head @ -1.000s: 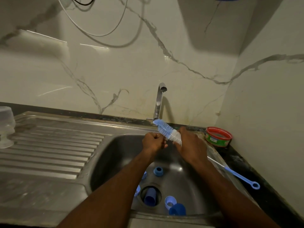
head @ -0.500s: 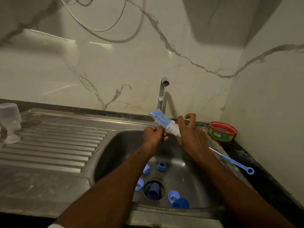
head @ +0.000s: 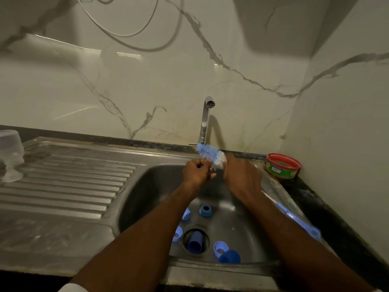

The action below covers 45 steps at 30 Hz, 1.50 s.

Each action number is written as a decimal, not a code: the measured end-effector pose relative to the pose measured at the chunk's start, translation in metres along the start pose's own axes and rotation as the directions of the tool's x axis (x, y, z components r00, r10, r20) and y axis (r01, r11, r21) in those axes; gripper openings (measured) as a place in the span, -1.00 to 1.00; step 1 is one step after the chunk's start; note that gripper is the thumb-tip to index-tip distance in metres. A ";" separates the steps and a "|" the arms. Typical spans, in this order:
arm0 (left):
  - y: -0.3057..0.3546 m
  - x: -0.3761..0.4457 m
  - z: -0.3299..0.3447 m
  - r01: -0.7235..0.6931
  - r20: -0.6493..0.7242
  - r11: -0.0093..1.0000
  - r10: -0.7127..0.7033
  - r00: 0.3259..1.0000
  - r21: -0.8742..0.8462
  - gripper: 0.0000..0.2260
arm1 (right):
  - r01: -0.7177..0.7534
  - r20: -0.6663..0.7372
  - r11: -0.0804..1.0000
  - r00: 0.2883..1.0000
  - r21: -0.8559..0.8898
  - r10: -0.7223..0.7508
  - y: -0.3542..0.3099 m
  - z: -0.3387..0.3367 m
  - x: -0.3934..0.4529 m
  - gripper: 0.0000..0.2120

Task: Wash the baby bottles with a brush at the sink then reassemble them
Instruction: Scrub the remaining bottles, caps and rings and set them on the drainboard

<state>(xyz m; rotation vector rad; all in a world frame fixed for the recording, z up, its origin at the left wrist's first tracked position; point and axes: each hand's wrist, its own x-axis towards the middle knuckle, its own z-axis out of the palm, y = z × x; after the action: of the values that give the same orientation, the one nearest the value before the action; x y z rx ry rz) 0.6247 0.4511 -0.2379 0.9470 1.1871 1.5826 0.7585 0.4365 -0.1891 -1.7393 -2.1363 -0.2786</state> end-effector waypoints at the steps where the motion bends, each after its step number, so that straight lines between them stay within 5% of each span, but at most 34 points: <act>1: 0.000 0.000 0.000 -0.003 0.002 1.000 0.003 1.000 0.022 -0.87 | -0.047 -0.011 0.999 0.999 -0.020 0.047 0.000 0.000 0.002 -0.72; 5: 0.000 0.002 -0.005 0.008 -0.064 1.000 -0.010 0.998 -0.023 -0.86 | -0.139 -0.137 0.989 0.980 0.047 0.144 0.013 -0.007 0.003 -0.75; 10: 0.006 0.000 0.000 0.126 0.095 0.974 -0.110 0.989 -0.187 -0.74 | -0.053 0.042 0.980 0.998 0.190 0.046 0.005 -0.001 -0.010 -0.66; 14: 0.013 -0.007 0.006 0.177 0.186 0.982 -0.162 0.969 -0.064 -0.78 | -0.228 0.133 0.955 0.970 0.188 0.205 0.008 -0.001 0.007 -0.69; 19: 0.012 -0.002 -0.001 0.134 0.007 0.974 -0.135 0.991 -0.183 -0.75 | -0.141 -0.101 0.990 0.985 0.022 0.143 0.019 -0.012 0.000 -0.73; 23: 0.008 0.010 -0.018 -0.127 -0.030 0.982 0.133 0.991 0.141 -0.86 | -0.063 -0.128 0.991 0.991 -0.121 0.048 0.028 -0.017 0.000 -0.73; 27: -0.002 0.014 -0.022 -0.355 0.038 0.781 0.392 0.919 0.514 -0.84 | -0.053 -0.112 0.991 0.993 -0.123 0.039 0.038 -0.015 -0.002 -0.76; 33: 0.000 0.015 -0.020 -0.238 0.004 0.856 0.266 0.964 0.459 -0.54 | -0.038 -0.116 0.999 0.993 -0.038 0.033 0.052 -0.011 -0.002 -0.76; 45: 0.002 0.011 -0.017 -0.225 -0.060 0.832 0.294 0.954 0.507 -0.76 | -0.058 -0.095 0.998 0.994 0.008 0.058 0.053 -0.005 -0.004 -0.75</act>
<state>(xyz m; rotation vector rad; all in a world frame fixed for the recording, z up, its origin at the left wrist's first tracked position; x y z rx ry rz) 0.6053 0.4572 -0.2390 1.3998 1.6688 1.5996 0.8119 0.4431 -0.1904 -1.7463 -2.0145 -0.3331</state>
